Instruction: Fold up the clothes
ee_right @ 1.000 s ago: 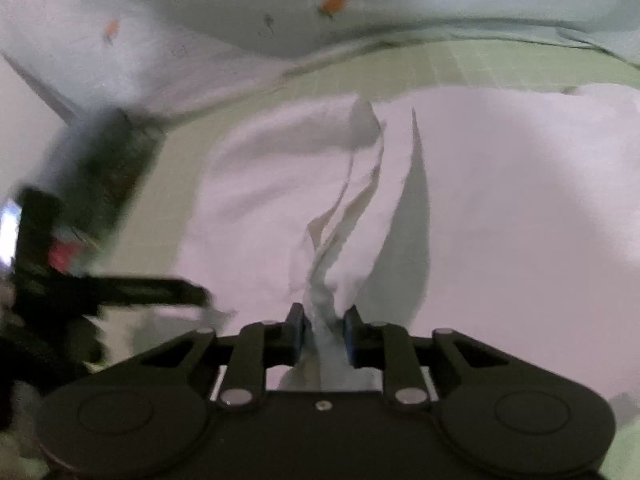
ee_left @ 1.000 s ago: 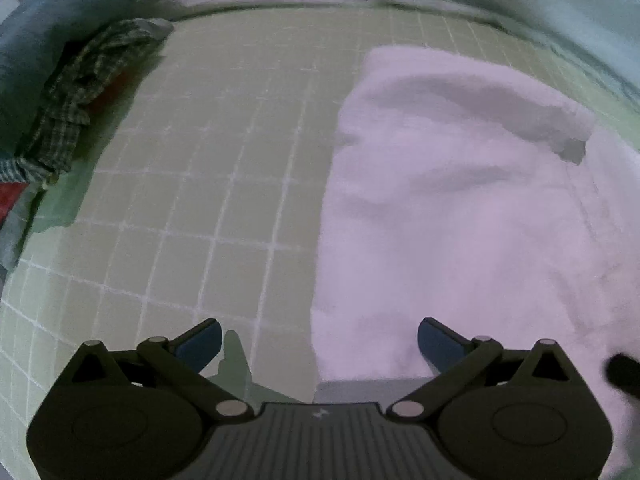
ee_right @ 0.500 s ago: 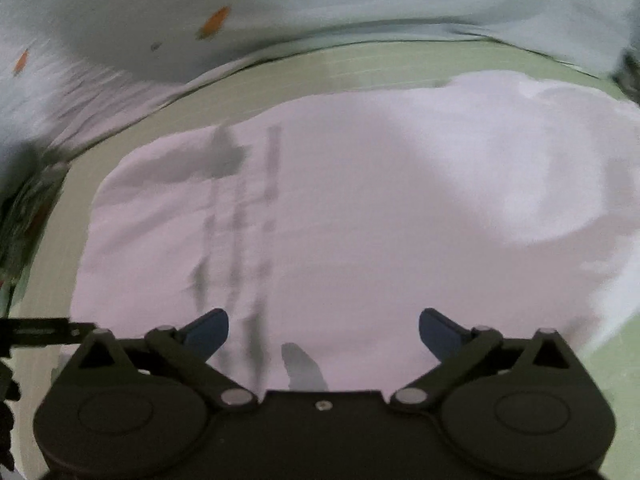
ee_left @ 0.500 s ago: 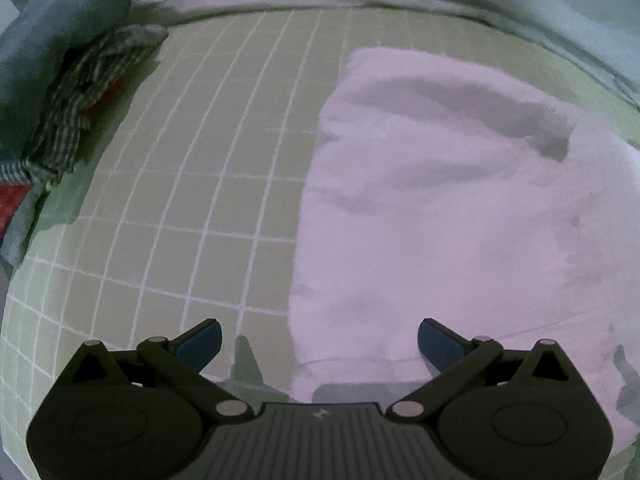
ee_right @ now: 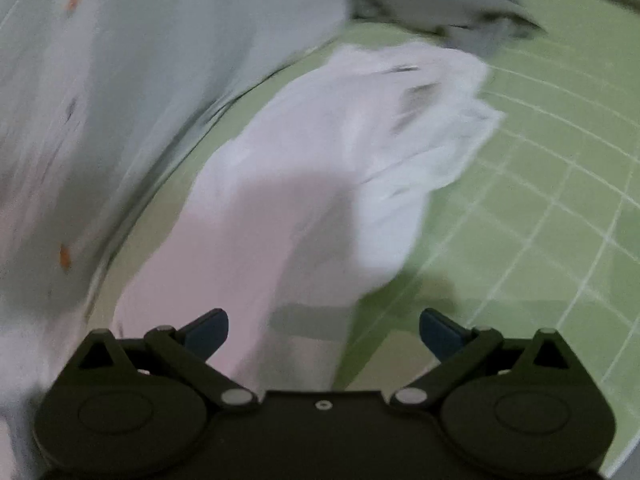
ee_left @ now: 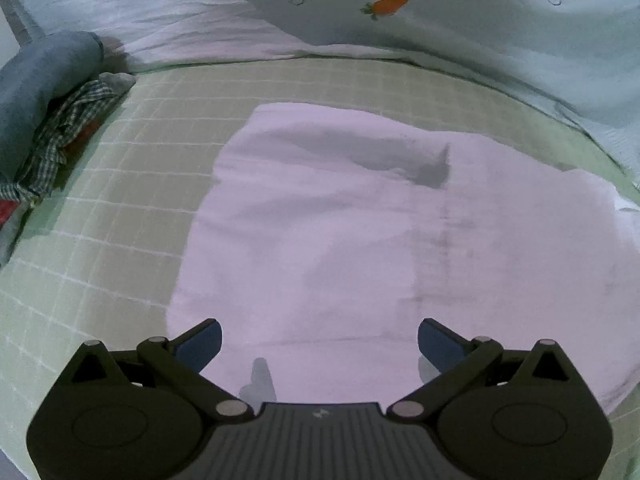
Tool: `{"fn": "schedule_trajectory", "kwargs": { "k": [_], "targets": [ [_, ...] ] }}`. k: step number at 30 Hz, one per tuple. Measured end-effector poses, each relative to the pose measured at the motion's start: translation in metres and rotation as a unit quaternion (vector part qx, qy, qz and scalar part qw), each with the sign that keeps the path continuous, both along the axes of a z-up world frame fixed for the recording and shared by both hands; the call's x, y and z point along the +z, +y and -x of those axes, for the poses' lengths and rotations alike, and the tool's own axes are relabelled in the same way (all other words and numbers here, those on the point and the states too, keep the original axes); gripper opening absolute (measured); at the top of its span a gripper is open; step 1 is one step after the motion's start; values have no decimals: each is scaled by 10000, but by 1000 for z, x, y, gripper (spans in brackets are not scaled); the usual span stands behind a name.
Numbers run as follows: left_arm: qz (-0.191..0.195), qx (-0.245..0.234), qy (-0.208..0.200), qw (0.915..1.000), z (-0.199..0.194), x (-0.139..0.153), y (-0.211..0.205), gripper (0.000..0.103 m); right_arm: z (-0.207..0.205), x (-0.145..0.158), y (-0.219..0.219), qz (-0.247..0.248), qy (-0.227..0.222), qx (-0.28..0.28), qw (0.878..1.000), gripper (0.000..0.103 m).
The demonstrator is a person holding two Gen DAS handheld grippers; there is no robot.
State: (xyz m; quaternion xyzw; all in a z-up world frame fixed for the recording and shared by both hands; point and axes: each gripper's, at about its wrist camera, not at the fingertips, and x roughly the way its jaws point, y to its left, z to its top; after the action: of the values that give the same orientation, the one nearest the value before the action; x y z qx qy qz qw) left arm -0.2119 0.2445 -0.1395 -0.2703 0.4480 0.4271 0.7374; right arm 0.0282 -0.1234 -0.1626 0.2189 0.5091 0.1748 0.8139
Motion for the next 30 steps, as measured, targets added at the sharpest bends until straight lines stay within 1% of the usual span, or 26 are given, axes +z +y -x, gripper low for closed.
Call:
{"fn": "schedule_trajectory", "kwargs": {
  "k": [2,4,5,10,15,18,20,21,22,23,24,25,26,27,30],
  "targets": [
    [-41,38,33,10000,-10,2,-12,103,-21,-8,-13,-3,71,-92,9999,103],
    [-113,87,102,9998,-21,5,-23,103,-40,-14,-20,93,62,-112,9999,103],
    [-148,124,143,9997,-26,6,-29,103,-50,-16,-23,40,32,-110,9999,103],
    [-172,326,335,9988,-48,10,-50,103,-99,-26,-36,-470,-216,-97,9986,103],
    [-73,423,662,9969,-67,4,-62,103,-134,-34,-43,-1107,-402,-312,9925,103],
    [-22,379,791,9961,-76,3,-68,103,-148,-37,-39,-1195,-365,-276,9918,103],
    [-48,333,842,9959,-80,3,-69,103,-152,-35,-33,-1081,-391,-125,9933,102],
    [-65,322,868,9957,-82,2,-69,103,-152,-33,-30,-919,-426,-63,9948,99],
    [-57,331,875,9956,-85,1,-66,103,-151,-32,-28,-716,-460,-35,9964,77],
    [-38,344,837,9959,-86,0,-63,103,-149,-31,-27,-513,-495,-7,9975,47],
    [-19,355,797,9962,-88,0,-61,103,-148,-30,-25,-310,-530,21,9981,42],
    [6,355,722,9968,-90,0,-58,103,-145,-28,-26,-253,-604,43,9978,34],
    [20,339,664,9972,-91,0,-56,103,-142,-25,-27,-325,-703,86,9970,24],
    [10,295,626,9976,-92,0,-54,103,-138,-20,-27,-329,-831,147,9959,24],
    [-38,189,623,9979,-91,0,-48,103,-122,6,-12,47,-1518,481,9872,22]
  ]
}}
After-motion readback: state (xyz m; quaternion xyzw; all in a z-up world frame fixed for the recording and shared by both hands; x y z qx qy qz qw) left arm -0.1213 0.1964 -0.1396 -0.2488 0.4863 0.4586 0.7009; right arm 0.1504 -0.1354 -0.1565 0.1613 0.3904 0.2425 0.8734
